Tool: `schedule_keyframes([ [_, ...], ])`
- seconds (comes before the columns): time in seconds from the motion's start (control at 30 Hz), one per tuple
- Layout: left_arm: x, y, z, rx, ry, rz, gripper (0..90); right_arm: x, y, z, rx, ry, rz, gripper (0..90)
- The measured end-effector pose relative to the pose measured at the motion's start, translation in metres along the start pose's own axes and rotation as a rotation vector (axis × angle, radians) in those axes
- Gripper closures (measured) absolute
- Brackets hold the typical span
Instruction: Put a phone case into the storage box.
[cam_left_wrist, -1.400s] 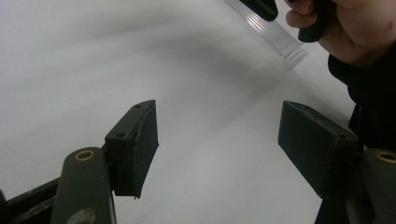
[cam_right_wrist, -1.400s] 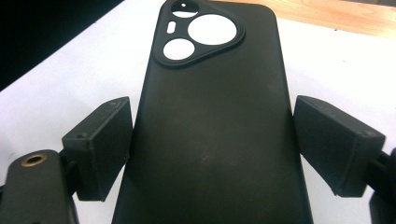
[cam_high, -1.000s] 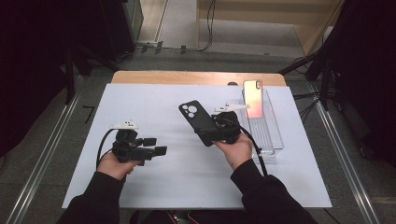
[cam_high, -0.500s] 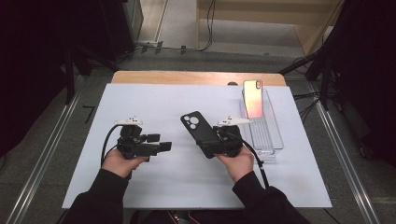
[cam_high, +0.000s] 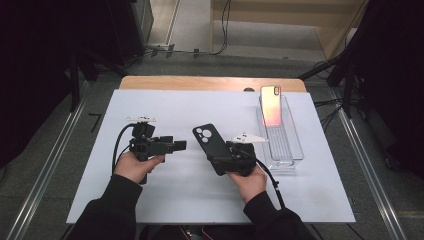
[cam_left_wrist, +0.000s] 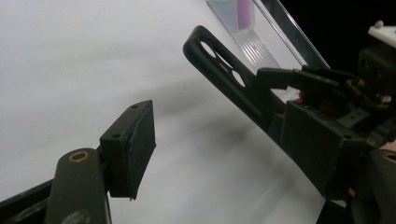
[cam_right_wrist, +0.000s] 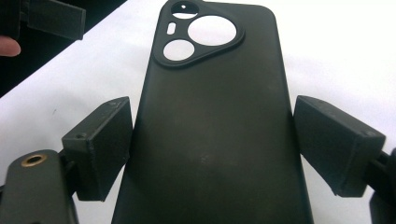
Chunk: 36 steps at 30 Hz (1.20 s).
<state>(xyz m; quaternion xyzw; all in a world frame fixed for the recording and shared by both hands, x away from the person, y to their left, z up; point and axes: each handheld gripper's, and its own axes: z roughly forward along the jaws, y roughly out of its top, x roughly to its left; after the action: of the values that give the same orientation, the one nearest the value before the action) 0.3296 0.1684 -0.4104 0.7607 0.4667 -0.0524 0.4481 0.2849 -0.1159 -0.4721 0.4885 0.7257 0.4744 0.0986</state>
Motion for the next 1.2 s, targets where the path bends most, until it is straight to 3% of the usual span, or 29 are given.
schedule_keyframes([
  [0.1,-0.001,0.005,0.002,-0.001,0.014,-0.031,28.4,0.001,-0.002,0.003,-0.006,-0.003,0.009,12.9],
  [0.4,-0.006,0.017,0.014,-0.005,0.039,-0.046,28.4,0.006,-0.003,0.01,-0.05,0.012,0.066,12.9],
  [0.5,-0.006,0.021,0.017,-0.007,0.065,-0.039,28.4,0.009,-0.004,0.011,-0.061,0.016,0.076,12.9],
  [0.57,-0.008,0.022,0.019,-0.016,0.089,-0.006,29.1,0.01,-0.004,0.011,-0.071,0.019,0.087,12.9],
  [0.63,-0.007,0.024,0.021,-0.011,0.091,-0.007,29.9,0.013,-0.003,0.01,-0.088,0.033,0.097,12.9],
  [0.93,-0.001,0.027,0.031,-0.006,0.076,-0.089,33.1,0.022,-0.006,0.012,-0.115,0.059,0.114,12.9],
  [1.2,0.002,0.027,0.031,-0.014,0.057,-0.161,52.0,0.031,-0.009,0.014,-0.124,0.084,0.108,12.9],
])
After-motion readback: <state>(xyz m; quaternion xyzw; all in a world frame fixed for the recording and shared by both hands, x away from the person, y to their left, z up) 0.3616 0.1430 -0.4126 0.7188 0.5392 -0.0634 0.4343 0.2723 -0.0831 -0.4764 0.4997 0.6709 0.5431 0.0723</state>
